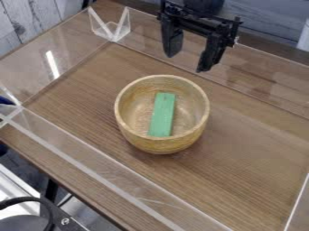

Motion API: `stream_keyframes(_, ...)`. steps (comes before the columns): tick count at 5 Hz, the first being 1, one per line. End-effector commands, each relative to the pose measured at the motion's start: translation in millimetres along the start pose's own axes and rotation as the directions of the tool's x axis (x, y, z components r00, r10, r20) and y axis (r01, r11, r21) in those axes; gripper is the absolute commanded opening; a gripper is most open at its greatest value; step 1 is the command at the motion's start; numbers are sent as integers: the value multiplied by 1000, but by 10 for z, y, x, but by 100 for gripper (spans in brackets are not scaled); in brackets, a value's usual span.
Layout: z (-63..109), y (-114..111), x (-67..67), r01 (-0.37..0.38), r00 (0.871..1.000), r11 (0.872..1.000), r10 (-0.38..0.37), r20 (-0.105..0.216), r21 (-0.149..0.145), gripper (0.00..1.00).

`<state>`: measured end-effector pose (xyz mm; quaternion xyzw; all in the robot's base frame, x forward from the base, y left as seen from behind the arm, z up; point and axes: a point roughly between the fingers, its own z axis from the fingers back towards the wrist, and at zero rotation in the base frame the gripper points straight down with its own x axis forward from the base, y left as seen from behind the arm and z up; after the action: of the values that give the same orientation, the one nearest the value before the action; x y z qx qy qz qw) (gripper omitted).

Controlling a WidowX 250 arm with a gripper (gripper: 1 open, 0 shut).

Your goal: Remove the green block from inside the brown bowl and put it on the table

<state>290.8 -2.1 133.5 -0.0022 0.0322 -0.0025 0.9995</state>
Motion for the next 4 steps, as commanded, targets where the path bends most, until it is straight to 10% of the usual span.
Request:
stream_keyframes(1, -108, -6, -77, 10, 1000, 1000, -11, -20, -28, 100)
stream_keyframes(2, -257, -29, -164, 24, 999, 998, -27, -42, -62, 100)
stream_keyframes(4, -531, 104, -385, 10, 1000, 1000, -10, -29, -26, 100)
